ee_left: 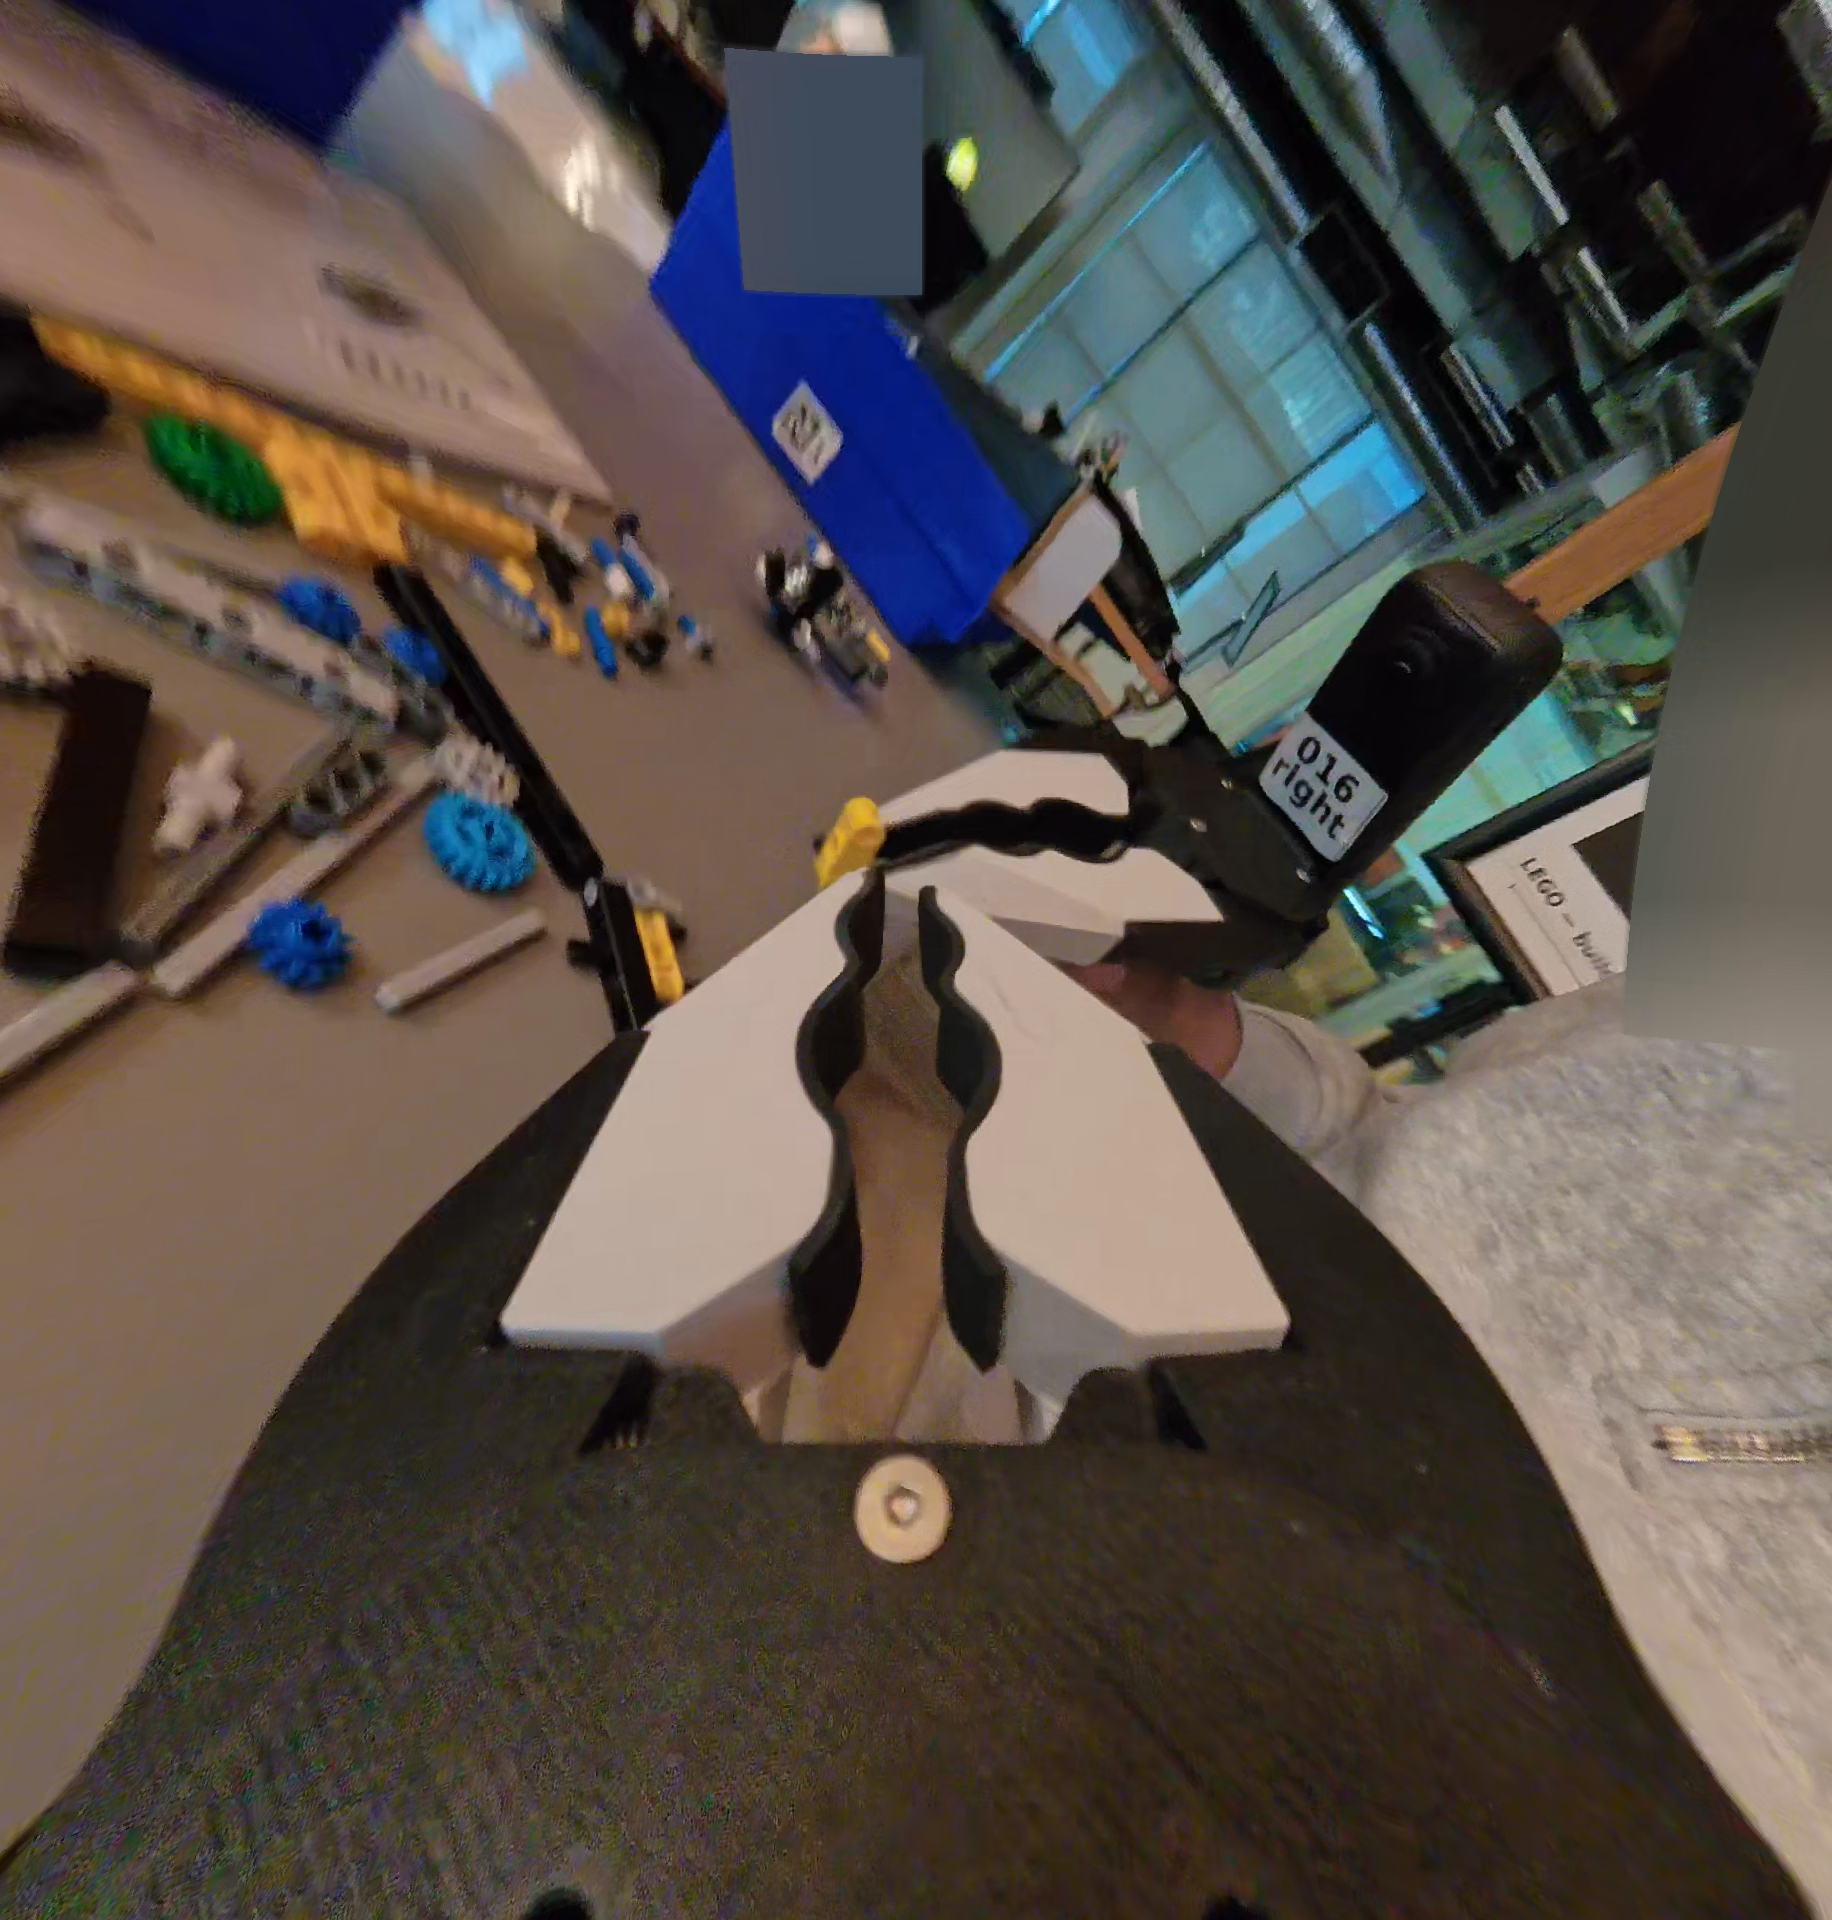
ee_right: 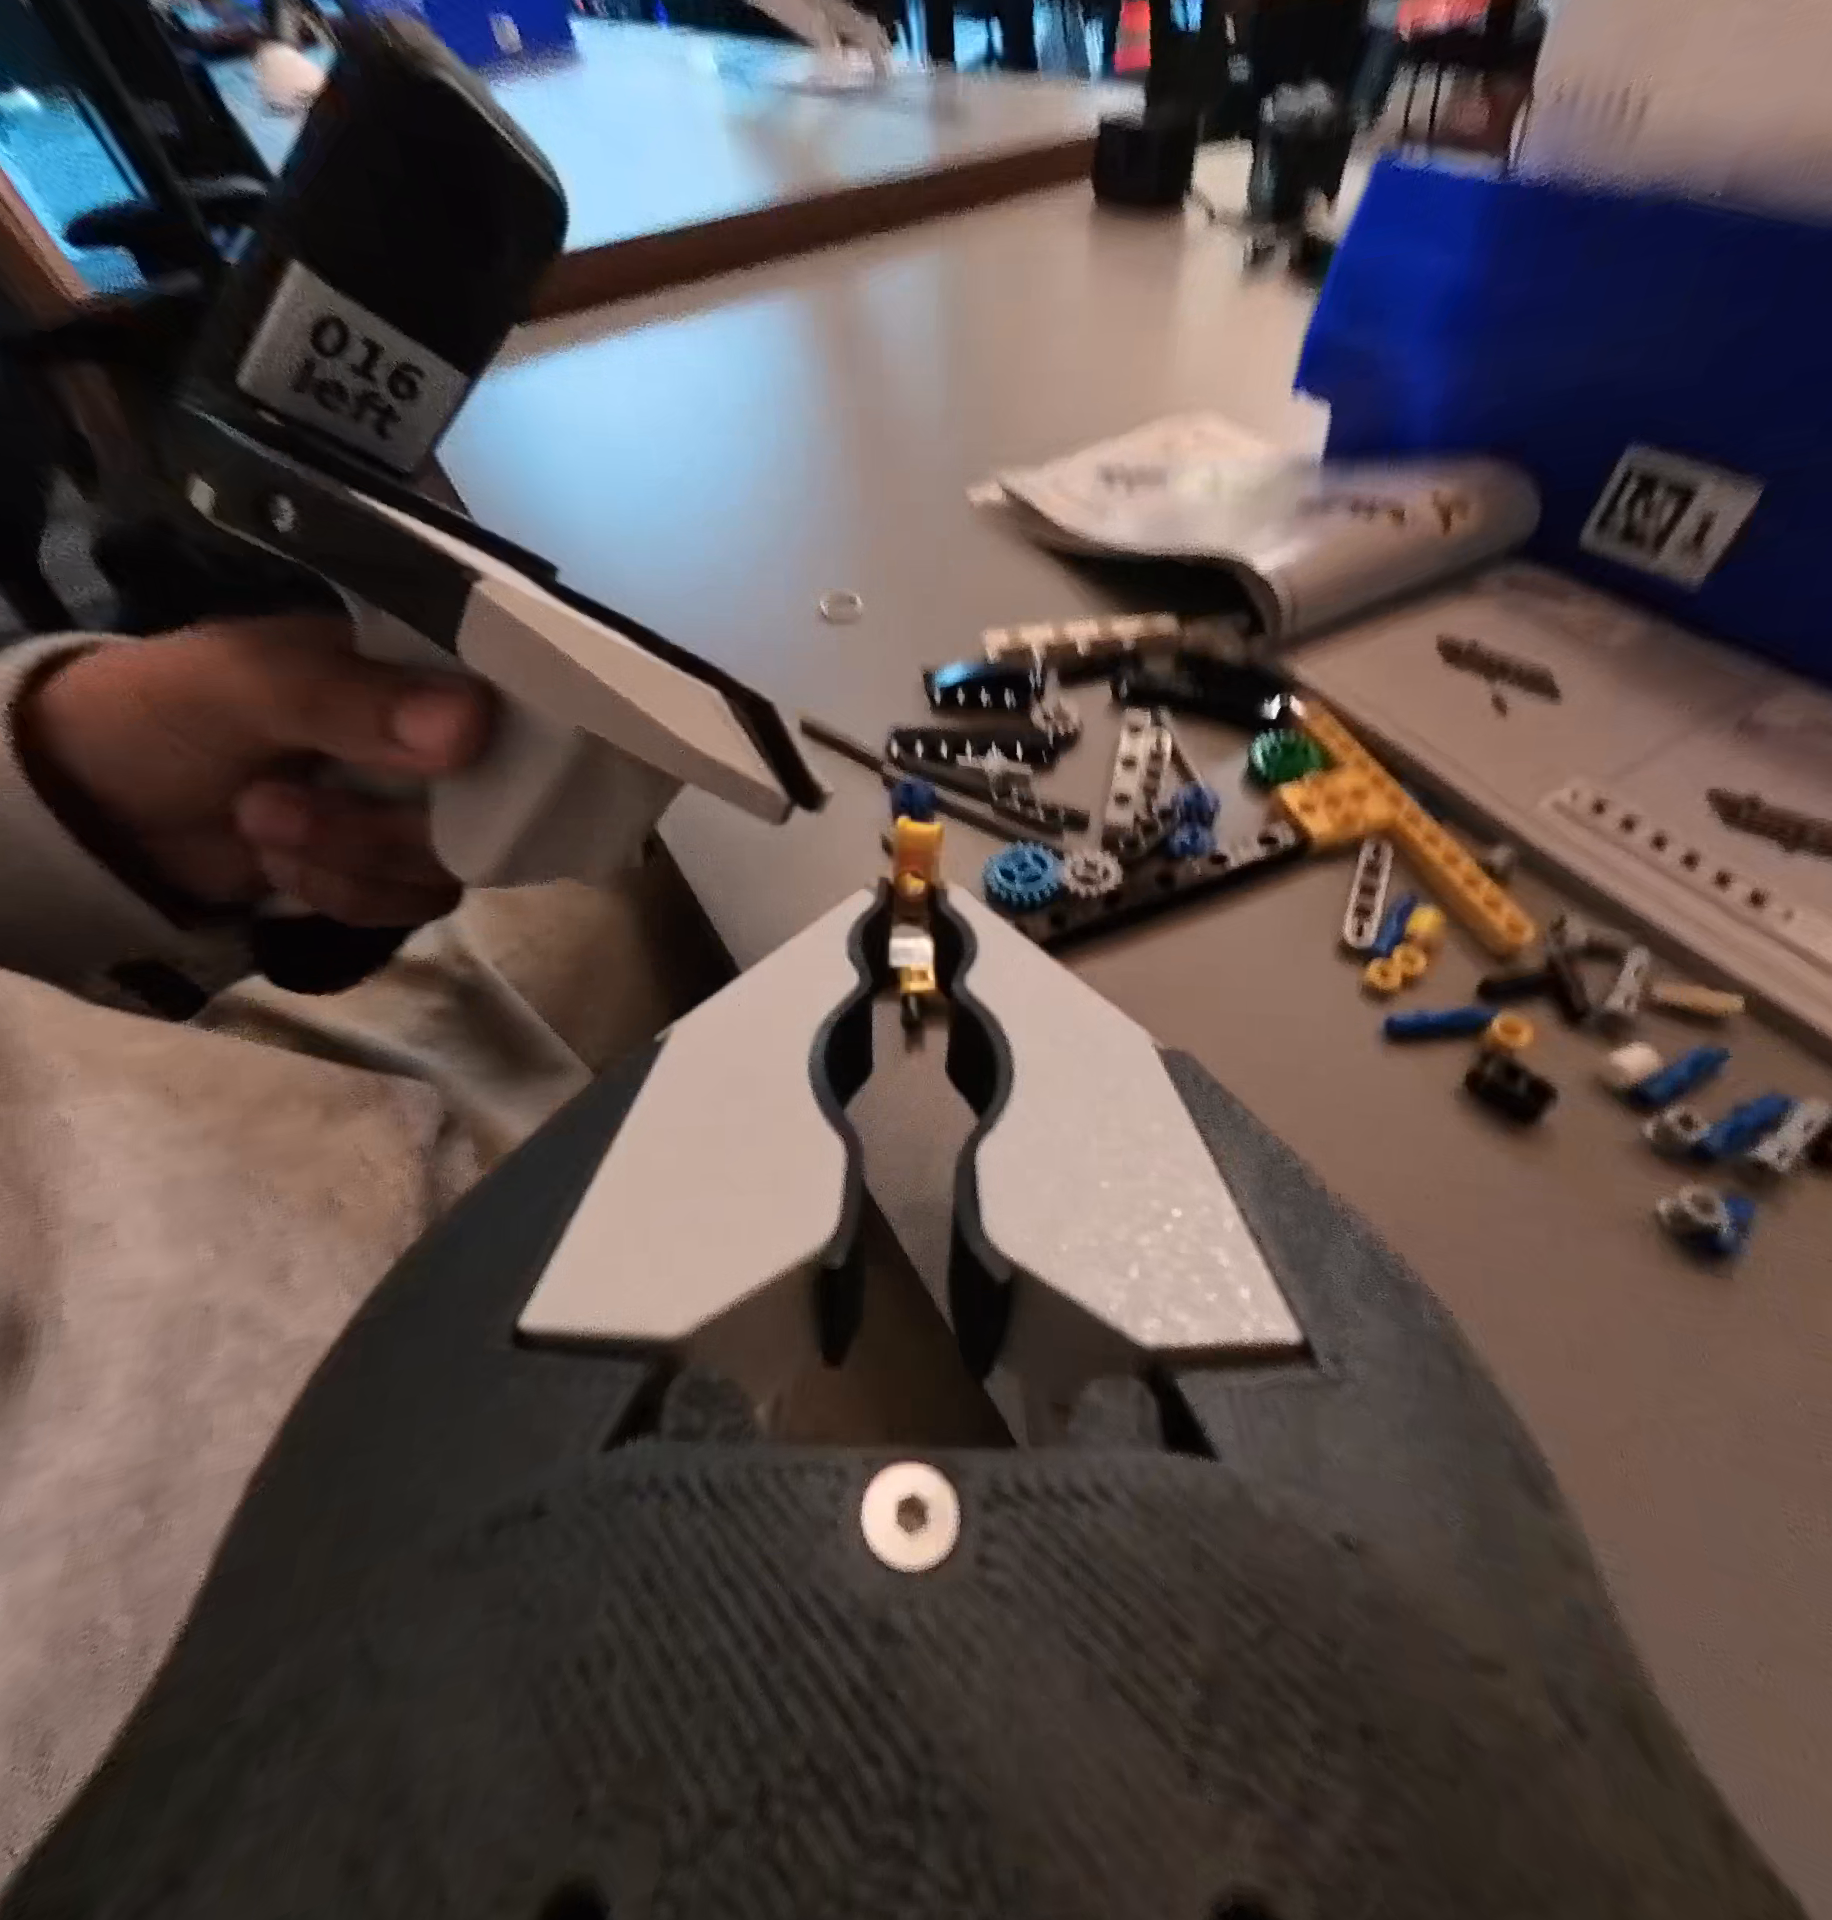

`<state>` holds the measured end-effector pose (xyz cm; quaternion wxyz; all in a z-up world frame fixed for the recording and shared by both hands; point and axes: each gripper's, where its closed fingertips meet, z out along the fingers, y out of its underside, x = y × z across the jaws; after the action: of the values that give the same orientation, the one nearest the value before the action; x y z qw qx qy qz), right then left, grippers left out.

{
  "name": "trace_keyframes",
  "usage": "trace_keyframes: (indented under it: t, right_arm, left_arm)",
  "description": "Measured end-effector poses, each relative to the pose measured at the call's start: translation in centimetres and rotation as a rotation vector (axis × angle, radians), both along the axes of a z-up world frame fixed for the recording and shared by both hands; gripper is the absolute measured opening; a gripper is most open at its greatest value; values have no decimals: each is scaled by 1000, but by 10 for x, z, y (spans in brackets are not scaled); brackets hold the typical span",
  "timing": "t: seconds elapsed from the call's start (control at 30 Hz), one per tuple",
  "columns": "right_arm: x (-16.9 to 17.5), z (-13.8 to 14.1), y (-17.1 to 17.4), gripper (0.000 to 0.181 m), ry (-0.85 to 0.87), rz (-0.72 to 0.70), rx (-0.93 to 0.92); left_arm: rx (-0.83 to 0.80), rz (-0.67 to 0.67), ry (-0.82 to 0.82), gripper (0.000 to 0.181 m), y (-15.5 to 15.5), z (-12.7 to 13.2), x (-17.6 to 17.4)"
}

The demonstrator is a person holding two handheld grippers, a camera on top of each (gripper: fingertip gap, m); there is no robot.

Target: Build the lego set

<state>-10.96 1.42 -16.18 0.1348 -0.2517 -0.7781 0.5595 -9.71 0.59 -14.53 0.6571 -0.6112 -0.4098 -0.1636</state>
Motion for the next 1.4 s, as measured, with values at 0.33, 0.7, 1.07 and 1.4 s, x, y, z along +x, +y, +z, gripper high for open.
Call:
trace_keyframes:
  t: [0.33,0.7,1.07,1.4]
  right_arm:
    - [3,23,-8,5,-283,34,-362]
    - [4,29,-9,5,-291,57,-446]
    - [-5,33,-3,9,-244,41,-418]
    - [-47,27,33,12,-145,27,-289]
  left_arm:
    - [-141,90,268,13,3,13,2]
    - [-98,80,247,4,4,15,2]
    - [-67,144,246,1,1,23,-10]
    - [-1,214,144,1,-2,34,-26]
